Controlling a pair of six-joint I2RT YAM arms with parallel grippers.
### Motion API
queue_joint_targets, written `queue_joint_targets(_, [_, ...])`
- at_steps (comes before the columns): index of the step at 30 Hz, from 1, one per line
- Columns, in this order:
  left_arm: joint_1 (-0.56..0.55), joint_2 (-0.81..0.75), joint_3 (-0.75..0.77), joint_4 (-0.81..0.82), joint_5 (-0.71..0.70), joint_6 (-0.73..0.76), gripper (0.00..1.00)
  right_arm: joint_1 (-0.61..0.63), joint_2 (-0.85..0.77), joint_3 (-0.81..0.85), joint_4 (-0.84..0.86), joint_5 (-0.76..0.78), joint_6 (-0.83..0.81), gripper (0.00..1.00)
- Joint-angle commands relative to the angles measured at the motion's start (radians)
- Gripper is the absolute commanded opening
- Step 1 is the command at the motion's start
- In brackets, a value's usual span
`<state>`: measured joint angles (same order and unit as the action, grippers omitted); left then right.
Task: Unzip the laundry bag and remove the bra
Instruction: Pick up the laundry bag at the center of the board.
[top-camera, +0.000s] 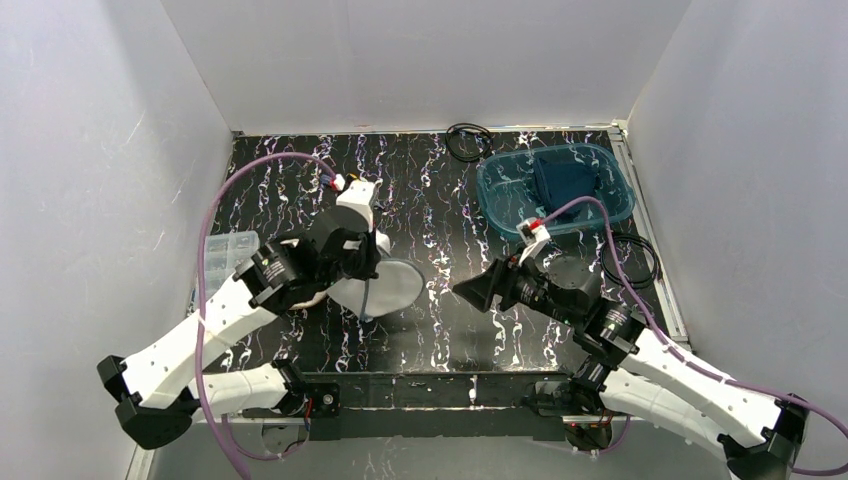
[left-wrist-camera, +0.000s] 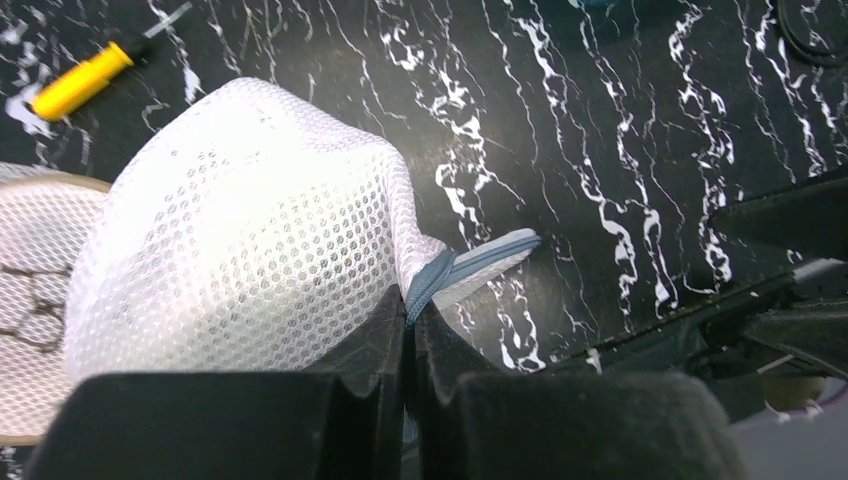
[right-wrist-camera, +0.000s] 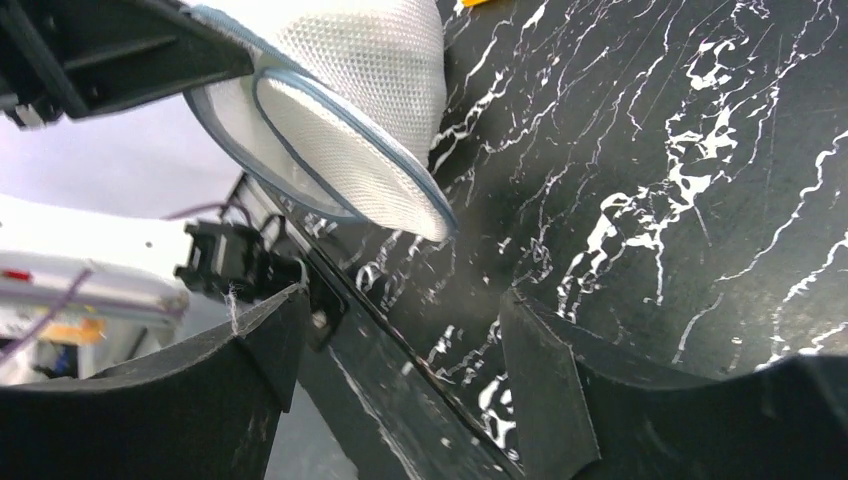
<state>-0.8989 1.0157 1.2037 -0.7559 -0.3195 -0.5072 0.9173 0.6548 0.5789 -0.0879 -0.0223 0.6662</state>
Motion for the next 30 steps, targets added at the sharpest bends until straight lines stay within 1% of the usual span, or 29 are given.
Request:
queue_joint_targets(1, [-0.004, 0.078, 0.115, -0.095, -0.090, 0.062, 0.00, -0.003, 0.072, 0.080, 0.111, 0.068, 0.195, 0.77])
queue_joint_targets(4, [-0.006, 0.127, 0.118, -0.091, -0.102, 0.013, 0.00, -0.002, 0.145, 0.107, 0.149, 0.044, 0.272, 0.78])
queue_joint_targets(7, [-0.008, 0.150, 0.081, -0.069, -0.124, -0.055, 0.00, -0.003, 0.180, 0.111, 0.172, 0.071, 0.320, 0.79])
queue_joint_targets(9, [-0.008, 0.151, 0.049, -0.049, -0.126, -0.100, 0.00, -0.003, 0.193, 0.101, 0.172, 0.121, 0.366, 0.79])
queue_joint_targets(13, [-0.008, 0.147, -0.010, -0.002, -0.116, -0.169, 0.00, -0.002, 0.244, 0.076, 0.240, 0.123, 0.454, 0.79])
queue_joint_targets(15, [-0.008, 0.147, -0.026, 0.017, -0.102, -0.183, 0.00, -0.001, 0.283, 0.100, 0.227, 0.122, 0.460, 0.80])
queue_joint_targets(18, [-0.009, 0.144, -0.044, 0.050, -0.071, -0.195, 0.00, 0.000, 0.349, 0.144, 0.190, 0.141, 0.449, 0.84])
queue_joint_targets(22, [-0.013, 0.139, -0.059, 0.083, -0.049, -0.197, 0.00, 0.000, 0.431, 0.199, 0.159, 0.159, 0.467, 0.85])
queue_joint_targets(25, [-0.016, 0.137, -0.073, 0.089, -0.050, -0.200, 0.00, 0.006, 0.488, 0.240, 0.145, 0.158, 0.492, 0.85])
queue_joint_targets(30, [-0.019, 0.127, -0.102, 0.109, -0.047, -0.212, 0.00, 0.025, 0.552, 0.283, 0.101, 0.169, 0.487, 0.79])
